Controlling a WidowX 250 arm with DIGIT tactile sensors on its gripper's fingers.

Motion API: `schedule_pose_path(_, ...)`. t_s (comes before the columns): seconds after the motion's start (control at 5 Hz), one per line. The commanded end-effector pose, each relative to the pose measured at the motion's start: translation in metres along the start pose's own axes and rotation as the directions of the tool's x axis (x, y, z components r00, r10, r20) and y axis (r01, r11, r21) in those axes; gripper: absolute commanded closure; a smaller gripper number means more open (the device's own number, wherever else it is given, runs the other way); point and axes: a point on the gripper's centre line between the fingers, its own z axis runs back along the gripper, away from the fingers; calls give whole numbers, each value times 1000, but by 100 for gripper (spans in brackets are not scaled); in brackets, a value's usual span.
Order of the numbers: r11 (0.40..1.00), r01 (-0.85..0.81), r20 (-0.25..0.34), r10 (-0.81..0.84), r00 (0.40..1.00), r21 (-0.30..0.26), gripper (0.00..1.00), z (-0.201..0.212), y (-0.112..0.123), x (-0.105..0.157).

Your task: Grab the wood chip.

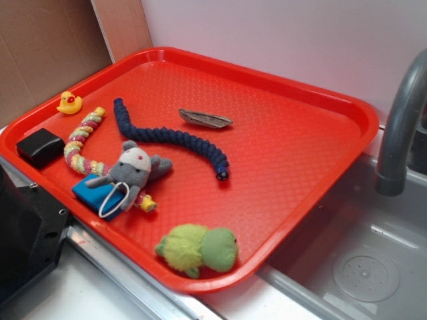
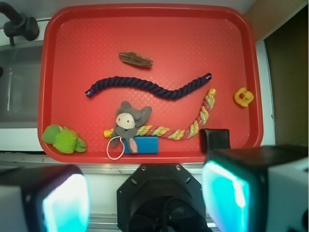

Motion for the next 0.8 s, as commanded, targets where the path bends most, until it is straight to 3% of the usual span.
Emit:
schedule_pose_path(0.0,1000,0,0,0,1000,0,0,0,0,0)
schedule_pose_path(0.2,996,77,-78,-74,994,44,0,-54,9,36)
schedule_pose_path(0.6,946,322,-83,-318,944,40,0,-130,12,114)
